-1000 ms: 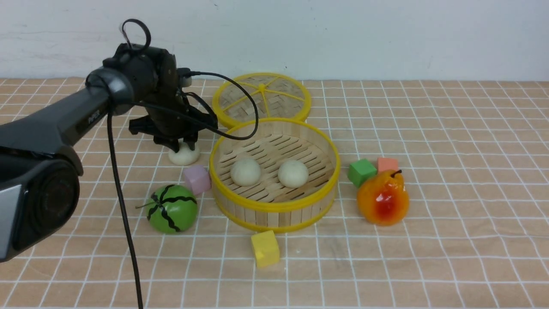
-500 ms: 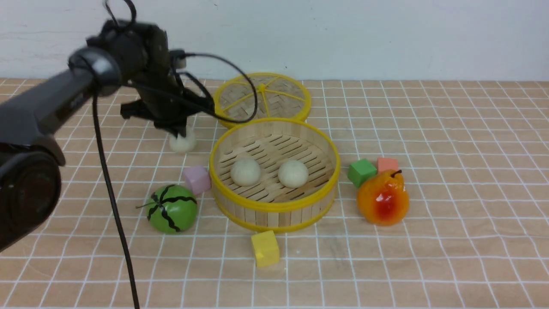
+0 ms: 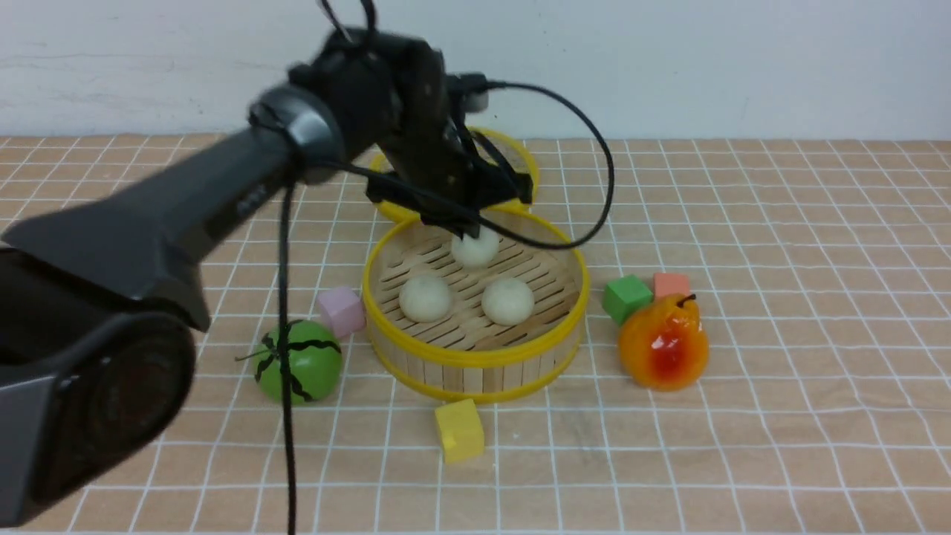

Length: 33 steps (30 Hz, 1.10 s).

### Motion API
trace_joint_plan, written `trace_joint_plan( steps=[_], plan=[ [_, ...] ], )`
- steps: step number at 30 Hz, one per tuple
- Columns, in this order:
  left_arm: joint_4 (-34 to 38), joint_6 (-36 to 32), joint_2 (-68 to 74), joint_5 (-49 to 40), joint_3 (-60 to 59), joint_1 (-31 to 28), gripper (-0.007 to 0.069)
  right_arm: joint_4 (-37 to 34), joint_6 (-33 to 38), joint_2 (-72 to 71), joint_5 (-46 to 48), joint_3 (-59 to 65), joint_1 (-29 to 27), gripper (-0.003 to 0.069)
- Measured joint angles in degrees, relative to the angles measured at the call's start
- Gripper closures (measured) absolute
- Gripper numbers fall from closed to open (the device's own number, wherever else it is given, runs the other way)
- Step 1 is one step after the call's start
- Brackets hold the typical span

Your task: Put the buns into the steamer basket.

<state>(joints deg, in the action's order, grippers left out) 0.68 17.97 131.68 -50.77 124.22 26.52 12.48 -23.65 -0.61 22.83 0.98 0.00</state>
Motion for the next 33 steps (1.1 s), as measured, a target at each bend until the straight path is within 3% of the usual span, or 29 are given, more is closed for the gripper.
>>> trace_joint_plan(
  steps=[5,9,10,12,17,21,28,29,30,31,33],
  plan=[
    [-3.27,3.84,1.98,2.21,-0.21,0.14,0.0508,0.00,0.00,0.00,0.00,0.00,0.00,0.0418],
    [-4.10,4.90,1.77,2.17,-0.21,0.19,0.0338,0.00,0.00,0.00,0.00,0.00,0.00,0.0418],
    [-4.10,4.97,1.71,2.17,-0.21,0.18,0.0338,0.00,0.00,0.00,0.00,0.00,0.00,0.0418],
    [-4.10,5.31,0.89,0.22,-0.21,0.18,0.0263,0.00,0.00,0.00,0.00,0.00,0.00,0.0418],
    [-4.30,5.32,-3.21,-4.22,-0.21,0.18,0.0225,0.00,0.00,0.00,0.00,0.00,0.00,0.0418],
    [-4.55,3.85,-10.48,-11.08,-0.21,0.18,0.0275,0.00,0.00,0.00,0.00,0.00,0.00,0.0418],
    [-5.07,0.29,-23.83,-19.76,-0.21,0.18,0.0487,0.00,0.00,0.00,0.00,0.00,0.00,0.0418],
    [-5.64,0.13,-28.03,-20.02,-0.21,0.18,0.0552,0.00,0.00,0.00,0.00,0.00,0.00,0.0418],
    [-5.72,0.13,-28.51,-20.02,-0.21,0.18,0.0552,0.00,0.00,0.00,0.00,0.00,0.00,0.0418],
    [-6.61,0.13,-32.57,-20.02,-0.21,0.18,0.0616,0.00,0.00,0.00,0.00,0.00,0.00,0.0418],
    [-7.16,0.13,-36.13,-20.02,-0.77,0.18,0.0638,0.00,0.00,0.00,0.00,0.00,0.00,0.0418]
  ],
)
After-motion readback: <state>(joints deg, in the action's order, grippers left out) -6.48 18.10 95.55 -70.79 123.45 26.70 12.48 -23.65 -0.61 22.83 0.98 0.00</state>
